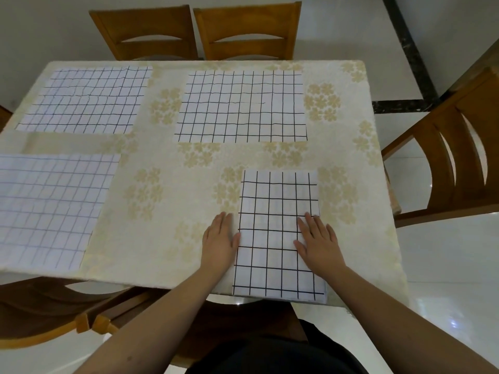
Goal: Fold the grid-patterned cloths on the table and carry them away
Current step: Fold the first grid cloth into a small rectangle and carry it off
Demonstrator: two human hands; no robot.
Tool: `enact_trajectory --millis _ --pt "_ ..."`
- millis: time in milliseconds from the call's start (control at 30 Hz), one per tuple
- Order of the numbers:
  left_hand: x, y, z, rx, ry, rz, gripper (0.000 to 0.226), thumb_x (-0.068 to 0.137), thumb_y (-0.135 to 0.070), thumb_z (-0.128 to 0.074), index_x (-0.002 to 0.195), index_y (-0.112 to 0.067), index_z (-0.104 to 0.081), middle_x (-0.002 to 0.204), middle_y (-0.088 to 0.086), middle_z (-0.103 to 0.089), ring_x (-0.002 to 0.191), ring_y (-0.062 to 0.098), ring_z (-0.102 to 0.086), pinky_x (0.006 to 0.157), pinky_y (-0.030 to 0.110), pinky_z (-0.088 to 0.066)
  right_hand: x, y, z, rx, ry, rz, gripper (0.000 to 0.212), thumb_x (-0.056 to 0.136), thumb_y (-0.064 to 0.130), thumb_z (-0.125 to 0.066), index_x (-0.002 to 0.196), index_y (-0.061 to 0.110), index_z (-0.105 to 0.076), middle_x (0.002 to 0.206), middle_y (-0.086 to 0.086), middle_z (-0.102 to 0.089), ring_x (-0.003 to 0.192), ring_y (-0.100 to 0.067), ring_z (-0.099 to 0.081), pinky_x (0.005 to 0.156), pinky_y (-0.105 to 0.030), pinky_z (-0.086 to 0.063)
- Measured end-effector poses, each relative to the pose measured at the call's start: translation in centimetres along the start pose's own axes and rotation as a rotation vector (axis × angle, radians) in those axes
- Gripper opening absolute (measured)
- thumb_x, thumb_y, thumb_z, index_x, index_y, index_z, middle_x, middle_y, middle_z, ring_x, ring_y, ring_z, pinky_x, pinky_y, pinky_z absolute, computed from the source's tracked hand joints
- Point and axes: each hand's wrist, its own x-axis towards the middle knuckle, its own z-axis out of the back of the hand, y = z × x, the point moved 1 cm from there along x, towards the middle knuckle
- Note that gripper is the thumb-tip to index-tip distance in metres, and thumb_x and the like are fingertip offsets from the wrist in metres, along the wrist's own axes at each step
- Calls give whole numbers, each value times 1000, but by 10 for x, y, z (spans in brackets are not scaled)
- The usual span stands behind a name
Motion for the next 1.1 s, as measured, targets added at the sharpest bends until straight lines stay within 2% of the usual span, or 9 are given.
enact_trajectory --millis 67,200,333,433,500,667,833,967,1100 --pt "3 -3 1 61 -33 -70 65 95 -48 -25 151 -15 -28 158 5 -26 146 20 -19 118 42 -19 1 6 0 -2 4 26 74 90 57 -2 154 22 -10 162 -1 -1 149 -21 1 117 -40 2" --pt "0 -9 -8 195 58 -217 68 98 -44 -33 155 -13 -12 162 5 -11 149 20 -8 119 34 -3 6 23 0 12 3 110 68 93 49 -3 154 20 -13 161 -1 -5 148 -19 1 116 -39 2" --pt "-21 -11 -23 233 79 -308 68 100 -42 -31 155 -11 -6 163 5 0 150 20 -4 119 36 -6 15 41 0 30 8 190 64 94 40 -5 152 17 -20 160 -3 -17 147 -22 -14 116 -41 -6" --pt "-39 -5 -29 226 95 -313 68 101 -43 -31 155 -9 -6 163 7 -1 150 19 -1 119 39 -11 24 56 5 58 8 275 66 92 39 -3 153 17 -18 160 -1 -15 148 -20 -12 119 -42 -10" --pt "-48 -3 -29 233 105 -306 69 101 -45 -32 154 -8 -9 163 8 -4 150 20 -2 119 40 -13 31 67 8 50 41 337 71 88 41 4 154 18 -11 161 1 -7 149 -17 -5 119 -38 -2" --pt "-53 1 -29 251 141 -258 68 102 -49 -29 154 -8 -14 162 9 -8 150 20 -4 118 42 -14 54 98 8 0 86 475 75 85 43 7 154 17 -9 161 0 -6 149 -17 -4 119 -39 -2" --pt "-57 -1 -29 292 176 -265 68 101 -50 -30 153 -8 -18 161 10 -12 149 23 -8 116 44 -14 69 105 4 -74 130 501 82 79 46 16 154 18 -1 162 2 2 149 -14 2 118 -36 3" --pt "-63 -2 -32 291 196 -244 67 101 -51 -28 154 -10 -17 161 10 -13 149 23 -11 116 43 -12 76 103 5 -93 106 519 77 84 46 11 155 18 -7 161 2 -1 149 -16 -2 118 -38 0" --pt "-73 -2 -35 276 220 -242 67 101 -54 -23 155 -15 -16 162 11 -9 149 25 -8 116 44 -10 85 99 6 -125 97 489 70 90 44 8 155 21 -2 161 5 4 149 -15 2 118 -38 3"
